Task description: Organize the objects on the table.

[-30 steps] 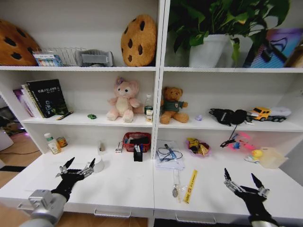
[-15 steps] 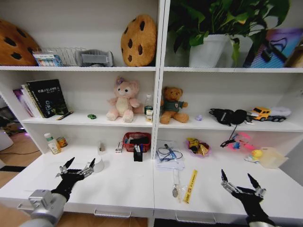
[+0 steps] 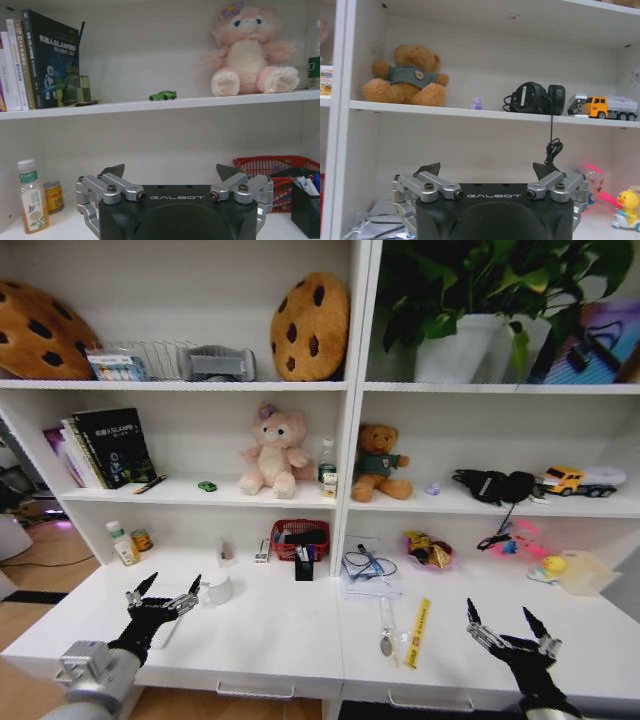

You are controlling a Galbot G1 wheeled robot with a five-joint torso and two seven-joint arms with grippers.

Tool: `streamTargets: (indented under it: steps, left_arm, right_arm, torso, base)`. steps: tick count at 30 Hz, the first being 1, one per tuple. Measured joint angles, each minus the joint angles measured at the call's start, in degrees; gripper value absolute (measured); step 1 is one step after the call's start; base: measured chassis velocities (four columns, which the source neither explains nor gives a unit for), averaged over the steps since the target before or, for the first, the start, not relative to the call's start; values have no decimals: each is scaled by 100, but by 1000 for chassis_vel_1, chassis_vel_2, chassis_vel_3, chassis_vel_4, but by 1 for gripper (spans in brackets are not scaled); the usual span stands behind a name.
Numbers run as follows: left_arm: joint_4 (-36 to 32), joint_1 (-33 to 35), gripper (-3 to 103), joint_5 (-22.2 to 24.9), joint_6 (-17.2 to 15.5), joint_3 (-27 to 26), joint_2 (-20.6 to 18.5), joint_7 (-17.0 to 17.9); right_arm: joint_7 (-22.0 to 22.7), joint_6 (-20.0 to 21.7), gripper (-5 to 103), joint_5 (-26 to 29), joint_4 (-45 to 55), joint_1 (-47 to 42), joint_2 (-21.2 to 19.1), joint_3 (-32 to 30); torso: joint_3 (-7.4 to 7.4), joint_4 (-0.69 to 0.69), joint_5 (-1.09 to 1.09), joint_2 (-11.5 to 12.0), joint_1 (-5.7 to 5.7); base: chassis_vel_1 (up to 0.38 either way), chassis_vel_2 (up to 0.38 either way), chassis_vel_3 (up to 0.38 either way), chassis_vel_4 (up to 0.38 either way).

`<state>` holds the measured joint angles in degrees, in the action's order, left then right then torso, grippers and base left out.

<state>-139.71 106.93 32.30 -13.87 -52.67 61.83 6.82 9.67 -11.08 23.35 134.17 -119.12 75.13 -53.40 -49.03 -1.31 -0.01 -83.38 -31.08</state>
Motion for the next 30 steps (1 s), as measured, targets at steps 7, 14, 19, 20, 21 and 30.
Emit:
streamTargets:
  steps: [7,14,19,20,21,30]
  left_arm:
    - [0,0,100,0,0,0,0,0]
    - [0,0,100,0,0,0,0,0]
    - [0,1,100,0,0,1,0,0]
    - [0,0,100,0,0,1,-1,0]
    - [-1,0,100,0,0,0,0,6]
    - [0,0,100,0,0,-1,0,7]
  right_arm:
    - [0,2,100,6,-5,2,-2,0]
    - [0,2,100,8,-7,2,-2,0]
    - [0,2,100,8,-7,3,-2,1]
    - [0,2,100,9,-8,3,-2,1]
    - [0,1,100,8,-7,2,-2,1]
    - [-1,1,100,9,-7,3,-3,1]
  torso:
    - [-1,0,0,0,0]
    - [0,0,1,0,0]
    - [-2,2,2,1,-2]
    - [0,-1,1,0,0]
    - [1,0,0,-2,2]
    - [0,2,0,0,1]
  base:
    - [261,254,-261,-259]
    - [334,352,-343,-341]
    - [369,361,-373,-373]
    - [327,356,-376,-365]
    - [327,336,-316,-365]
    - [206,169,-177,-180]
